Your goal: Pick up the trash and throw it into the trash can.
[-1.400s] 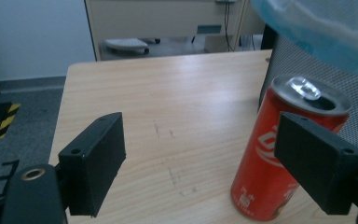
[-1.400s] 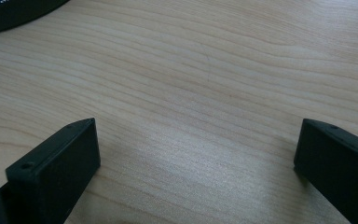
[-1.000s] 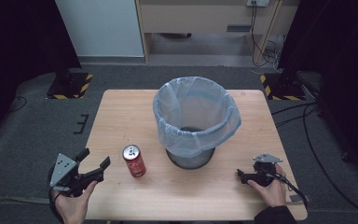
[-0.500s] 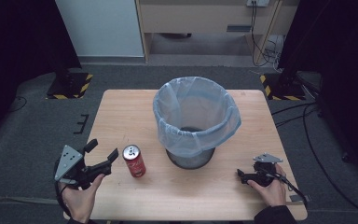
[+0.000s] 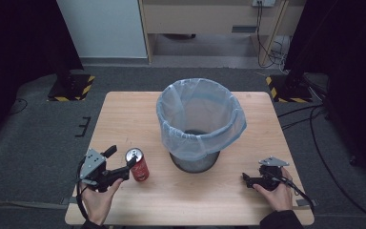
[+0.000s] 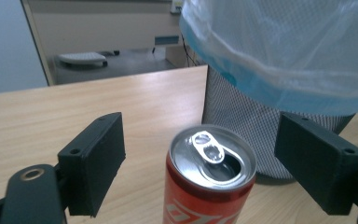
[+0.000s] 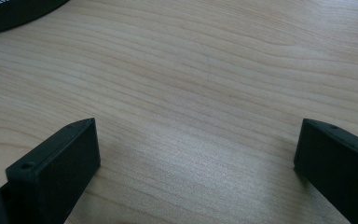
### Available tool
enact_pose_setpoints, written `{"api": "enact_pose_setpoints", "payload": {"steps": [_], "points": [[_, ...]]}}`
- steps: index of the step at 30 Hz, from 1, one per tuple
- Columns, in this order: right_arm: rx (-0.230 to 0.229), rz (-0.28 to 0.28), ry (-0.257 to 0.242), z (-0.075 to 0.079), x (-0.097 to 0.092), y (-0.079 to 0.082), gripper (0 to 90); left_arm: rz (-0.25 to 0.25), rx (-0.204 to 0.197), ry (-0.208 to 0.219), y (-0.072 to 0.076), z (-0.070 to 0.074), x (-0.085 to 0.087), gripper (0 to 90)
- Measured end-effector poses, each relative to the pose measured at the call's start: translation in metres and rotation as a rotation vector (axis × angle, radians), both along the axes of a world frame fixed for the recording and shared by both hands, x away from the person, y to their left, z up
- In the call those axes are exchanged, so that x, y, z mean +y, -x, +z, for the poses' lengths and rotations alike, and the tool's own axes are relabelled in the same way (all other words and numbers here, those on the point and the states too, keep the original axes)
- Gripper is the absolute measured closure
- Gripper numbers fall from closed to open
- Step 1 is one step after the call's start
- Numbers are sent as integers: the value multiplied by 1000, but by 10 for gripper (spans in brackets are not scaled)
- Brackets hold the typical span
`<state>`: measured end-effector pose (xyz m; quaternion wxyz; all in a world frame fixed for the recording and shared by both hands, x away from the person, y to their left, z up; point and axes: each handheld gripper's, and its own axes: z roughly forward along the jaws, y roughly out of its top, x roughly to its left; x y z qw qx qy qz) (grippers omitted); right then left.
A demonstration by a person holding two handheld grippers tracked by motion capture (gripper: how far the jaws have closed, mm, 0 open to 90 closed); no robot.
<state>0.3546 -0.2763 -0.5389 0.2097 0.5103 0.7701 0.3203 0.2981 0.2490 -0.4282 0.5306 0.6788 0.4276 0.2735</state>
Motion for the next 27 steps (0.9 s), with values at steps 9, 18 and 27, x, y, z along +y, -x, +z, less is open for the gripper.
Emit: {"api": "enact_pose_setpoints", "payload": {"steps": [9, 18, 27], "points": [[0, 0, 0, 0, 0, 0, 4, -23, 39, -50, -8, -21, -10, 142], [0, 0, 0, 0, 0, 0, 4, -35, 92, -67, -15, -40, -16, 142], [0, 0, 0, 0, 0, 0, 4, -44, 116, -116, -21, -54, -18, 177]]}}
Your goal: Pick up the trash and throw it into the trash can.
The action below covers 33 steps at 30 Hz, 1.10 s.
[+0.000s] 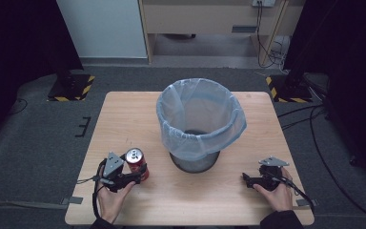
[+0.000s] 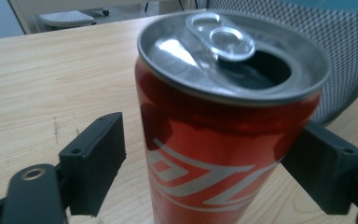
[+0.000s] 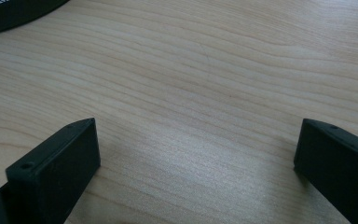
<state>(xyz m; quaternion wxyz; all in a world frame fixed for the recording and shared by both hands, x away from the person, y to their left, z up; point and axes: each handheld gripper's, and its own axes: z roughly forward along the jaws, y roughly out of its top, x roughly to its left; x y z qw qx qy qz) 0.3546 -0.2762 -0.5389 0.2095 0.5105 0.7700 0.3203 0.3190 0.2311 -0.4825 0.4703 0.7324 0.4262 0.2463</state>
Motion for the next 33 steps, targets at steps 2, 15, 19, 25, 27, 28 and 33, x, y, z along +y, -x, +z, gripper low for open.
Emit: {"api": "enact_pose_setpoints", "payload": {"steps": [2, 15, 19, 25, 27, 28, 33], "points": [[1, 0, -1, 0, 0, 0, 4, -7, 1, -13, 0, -1, 0, 221], [0, 0, 0, 0, 0, 0, 4, -18, 4, -30, 2, 3, -1, 333], [0, 0, 0, 0, 0, 0, 4, -16, -15, -19, 5, 10, 1, 334], [0, 0, 0, 0, 0, 0, 4, -8, -52, 4, 9, 20, 4, 333], [0, 0, 0, 0, 0, 0, 4, -8, -63, 11, 10, 23, 4, 333], [1, 0, -1, 0, 0, 0, 4, -10, -68, 15, 11, 25, 4, 333], [1, 0, -1, 0, 0, 0, 4, -10, -98, 39, 15, 35, 6, 333]]}}
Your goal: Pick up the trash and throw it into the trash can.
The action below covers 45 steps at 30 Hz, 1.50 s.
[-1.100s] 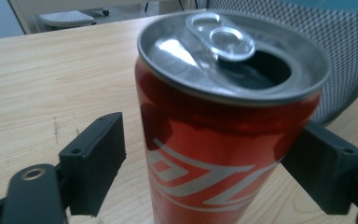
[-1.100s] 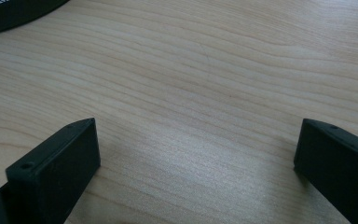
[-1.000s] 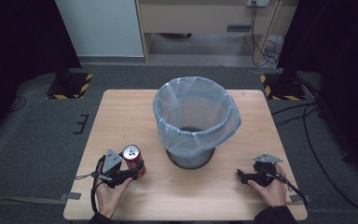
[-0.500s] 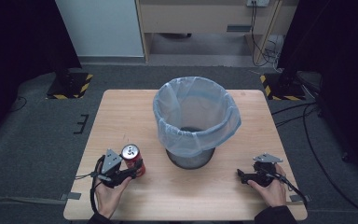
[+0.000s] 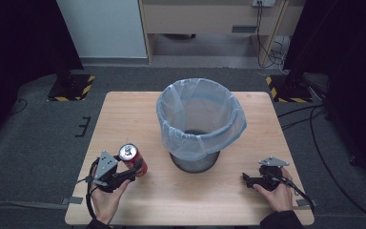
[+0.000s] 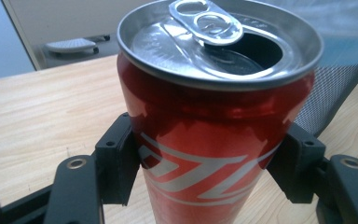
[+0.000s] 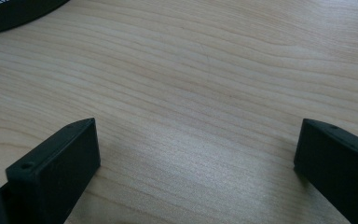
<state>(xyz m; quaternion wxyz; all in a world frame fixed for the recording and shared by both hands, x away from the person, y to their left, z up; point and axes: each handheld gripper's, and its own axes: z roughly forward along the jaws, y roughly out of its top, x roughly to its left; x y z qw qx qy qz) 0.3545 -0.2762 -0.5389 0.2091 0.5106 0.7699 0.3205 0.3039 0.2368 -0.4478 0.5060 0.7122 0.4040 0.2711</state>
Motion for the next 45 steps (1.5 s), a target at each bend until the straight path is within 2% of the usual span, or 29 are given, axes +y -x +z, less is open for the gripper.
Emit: {"api": "enact_pose_setpoints", "payload": {"steps": [19, 28, 45], "points": [[0, 0, 0, 0, 0, 0, 4, 4, -135, 114, 17, 44, 15, 333], [0, 0, 0, 0, 0, 0, 4, -17, -200, 143, 21, 65, 13, 333], [0, 1, 1, 0, 0, 0, 4, -26, -298, 238, 16, 101, 8, 333]]}}
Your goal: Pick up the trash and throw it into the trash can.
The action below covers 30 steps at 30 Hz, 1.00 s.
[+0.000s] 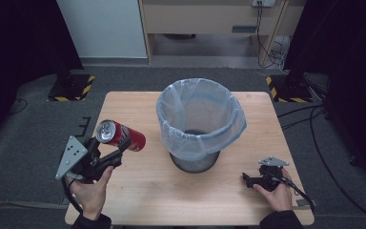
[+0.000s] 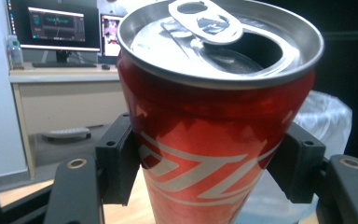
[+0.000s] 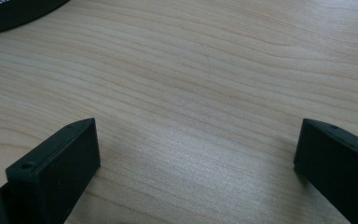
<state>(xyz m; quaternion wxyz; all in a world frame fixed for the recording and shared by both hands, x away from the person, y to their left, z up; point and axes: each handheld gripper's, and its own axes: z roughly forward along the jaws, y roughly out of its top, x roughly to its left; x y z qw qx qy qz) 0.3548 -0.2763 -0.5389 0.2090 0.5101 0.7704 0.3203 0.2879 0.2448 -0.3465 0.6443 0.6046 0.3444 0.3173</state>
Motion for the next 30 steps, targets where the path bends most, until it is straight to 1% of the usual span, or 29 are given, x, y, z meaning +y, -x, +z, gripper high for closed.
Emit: {"api": "enact_pose_setpoints", "payload": {"steps": [3, 9, 17, 21, 25, 30], "points": [[0, 4, 1, 0, 0, 0, 4, -9, -17, 5, -2, 7, -3, 334], [0, 4, 1, 0, 0, 0, 4, -21, -38, 12, -6, 19, -12, 333], [0, 6, 2, 0, 0, 0, 4, -34, -83, 40, -14, 38, -28, 333], [0, 6, 2, 0, 0, 0, 4, -38, -93, 48, -20, 46, -37, 333], [0, 6, 2, 0, 0, 0, 4, -46, -99, 75, -26, 52, -45, 333], [0, 7, 2, 0, 0, -1, 4, -47, -110, 74, -34, 61, -56, 334]]}}
